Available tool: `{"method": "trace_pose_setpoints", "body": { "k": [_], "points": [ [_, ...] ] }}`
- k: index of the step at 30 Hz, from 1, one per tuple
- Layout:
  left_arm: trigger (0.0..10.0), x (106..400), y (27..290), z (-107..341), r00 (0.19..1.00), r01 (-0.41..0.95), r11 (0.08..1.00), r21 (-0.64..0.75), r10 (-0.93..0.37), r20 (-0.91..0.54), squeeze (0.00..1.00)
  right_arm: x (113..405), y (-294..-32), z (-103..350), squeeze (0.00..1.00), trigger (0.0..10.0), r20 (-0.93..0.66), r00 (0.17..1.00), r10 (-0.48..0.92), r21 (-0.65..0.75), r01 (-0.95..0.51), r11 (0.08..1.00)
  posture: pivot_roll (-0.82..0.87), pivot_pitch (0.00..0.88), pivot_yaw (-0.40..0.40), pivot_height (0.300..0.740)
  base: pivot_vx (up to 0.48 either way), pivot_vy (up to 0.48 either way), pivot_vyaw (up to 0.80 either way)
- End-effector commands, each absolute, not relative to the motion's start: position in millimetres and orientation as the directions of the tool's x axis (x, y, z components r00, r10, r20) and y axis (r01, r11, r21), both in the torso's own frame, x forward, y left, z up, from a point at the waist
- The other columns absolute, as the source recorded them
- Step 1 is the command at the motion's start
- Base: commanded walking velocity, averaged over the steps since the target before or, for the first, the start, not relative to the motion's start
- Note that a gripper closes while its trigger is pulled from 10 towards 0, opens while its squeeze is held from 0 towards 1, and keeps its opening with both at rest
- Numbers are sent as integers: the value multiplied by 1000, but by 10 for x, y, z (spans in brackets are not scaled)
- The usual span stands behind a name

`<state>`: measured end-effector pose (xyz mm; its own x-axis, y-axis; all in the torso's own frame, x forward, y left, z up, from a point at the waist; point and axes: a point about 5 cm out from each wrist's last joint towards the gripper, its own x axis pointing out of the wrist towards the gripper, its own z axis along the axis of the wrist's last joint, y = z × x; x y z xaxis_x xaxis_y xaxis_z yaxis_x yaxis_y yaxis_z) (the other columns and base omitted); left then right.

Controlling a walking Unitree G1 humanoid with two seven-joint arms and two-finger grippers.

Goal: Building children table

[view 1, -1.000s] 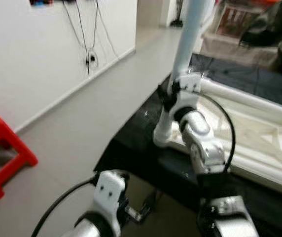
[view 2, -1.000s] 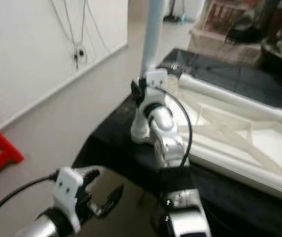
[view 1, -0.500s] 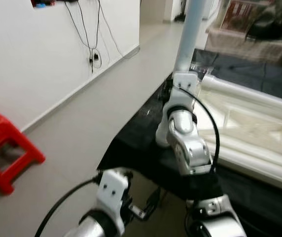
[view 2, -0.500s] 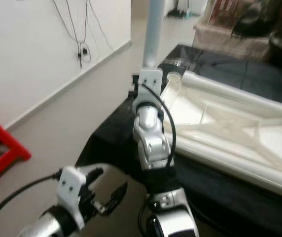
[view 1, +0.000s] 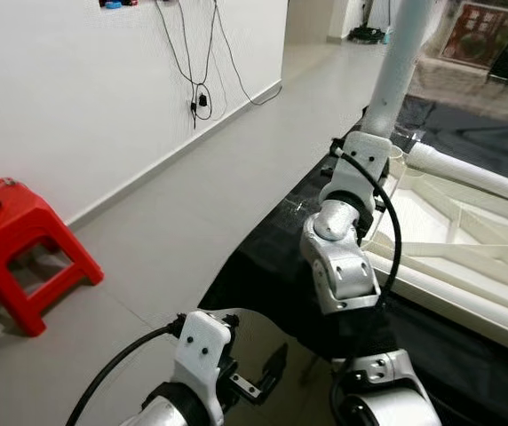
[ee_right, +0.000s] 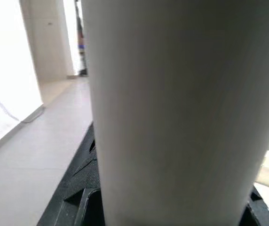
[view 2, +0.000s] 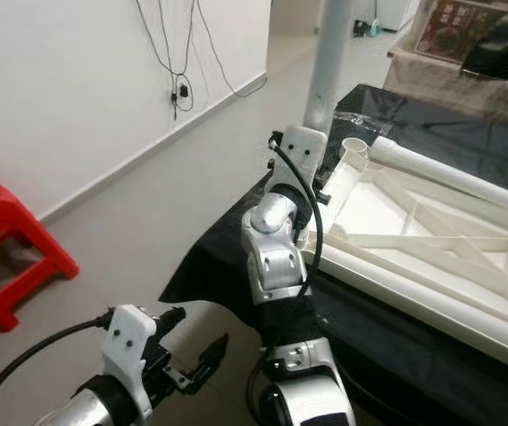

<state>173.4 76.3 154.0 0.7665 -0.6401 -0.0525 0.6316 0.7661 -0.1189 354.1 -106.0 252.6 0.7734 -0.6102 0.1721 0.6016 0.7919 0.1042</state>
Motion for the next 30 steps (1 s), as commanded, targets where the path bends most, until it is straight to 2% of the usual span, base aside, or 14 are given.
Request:
{"method": "trace_pose_setpoints", "body": {
  "k": [1,10,22,23,24,25,30],
  "points": [
    [10000,1697,744,1525,741,660,740,-126,-670,-48,0,3505,-850,2228,0,10000,12,775,-631,90,628,773,240,132,-30,740,0,0,0],
    [10000,1693,737,1496,735,666,735,-127,-676,-53,0,3562,-928,2216,0,10000,1,769,-640,101,636,765,233,119,-30,740,0,0,0],
    [10000,1687,732,1482,733,669,733,-122,-678,-55,0,3577,-866,2168,0,10000,-26,790,-612,101,612,785,233,112,-28,740,0,0,0],
    [10000,1684,733,1477,731,671,732,-121,-680,-56,0,3589,-865,2171,643,10000,-24,796,-604,102,603,791,232,110,-29,740,0,0,0],
    [10000,1684,733,1477,731,671,732,-121,-680,-56,0,3589,-865,2171,643,10000,-24,796,-604,102,603,791,232,110,-29,740,0,0,0],
    [10000,1684,734,1474,731,671,732,-120,-680,-57,0,3595,-863,2178,1000,10000,-19,800,-600,103,598,795,233,109,-29,740,0,0,0],
    [10000,1684,738,1467,733,669,733,-120,-678,-59,0,3598,-855,2190,1000,10000,-10,802,-597,107,595,797,234,113,-30,740,0,0,0]
  ]
}}
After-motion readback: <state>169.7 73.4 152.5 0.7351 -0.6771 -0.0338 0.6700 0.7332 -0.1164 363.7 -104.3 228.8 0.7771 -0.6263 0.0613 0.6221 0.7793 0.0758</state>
